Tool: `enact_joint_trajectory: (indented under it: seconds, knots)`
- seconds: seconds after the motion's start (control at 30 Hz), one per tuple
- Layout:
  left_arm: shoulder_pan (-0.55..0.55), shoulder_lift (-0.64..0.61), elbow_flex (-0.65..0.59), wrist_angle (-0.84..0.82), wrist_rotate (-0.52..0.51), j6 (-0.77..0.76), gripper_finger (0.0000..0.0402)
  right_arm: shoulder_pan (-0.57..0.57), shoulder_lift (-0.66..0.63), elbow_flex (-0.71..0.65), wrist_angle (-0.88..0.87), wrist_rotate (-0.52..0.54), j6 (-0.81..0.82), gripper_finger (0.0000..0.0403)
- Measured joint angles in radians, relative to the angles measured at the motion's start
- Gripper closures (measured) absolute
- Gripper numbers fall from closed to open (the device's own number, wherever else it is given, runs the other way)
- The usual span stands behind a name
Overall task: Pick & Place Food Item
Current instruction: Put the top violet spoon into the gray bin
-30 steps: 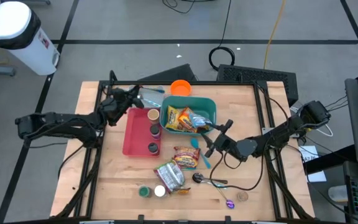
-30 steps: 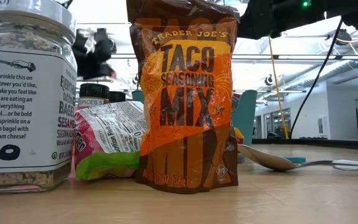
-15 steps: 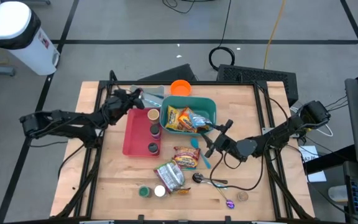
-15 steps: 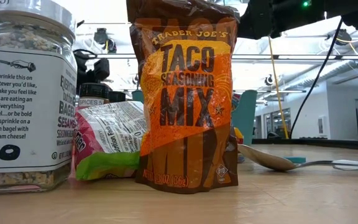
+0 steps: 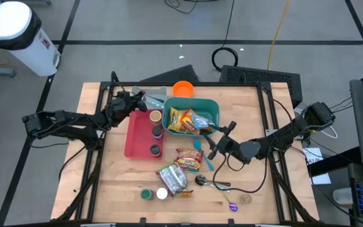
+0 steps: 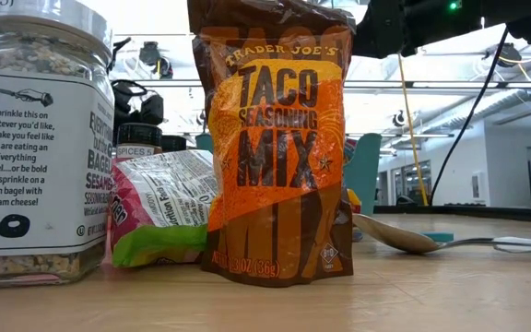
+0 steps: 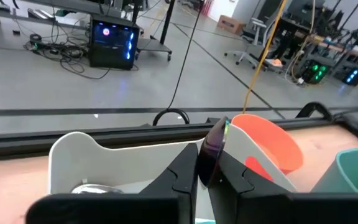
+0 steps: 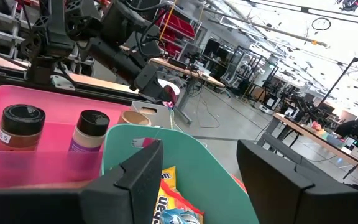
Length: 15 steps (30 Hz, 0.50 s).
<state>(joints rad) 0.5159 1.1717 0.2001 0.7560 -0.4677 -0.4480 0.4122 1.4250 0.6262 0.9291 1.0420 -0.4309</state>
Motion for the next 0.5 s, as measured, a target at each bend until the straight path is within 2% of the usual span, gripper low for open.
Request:
enact_joint_trajectory:
  seconds: [0.13,0.5]
  knots:
    - [0.0,0.0,0.0,-0.003,0.0,0.031,0.0336,0.0,0.0,0.0,0.0,0.0,0.0,0.0206]
    - [0.029,-0.003,0.0,-0.005,-0.002,0.053,0.0143,0.0,0.0,0.0,0.0,0.0,0.0,0.0206]
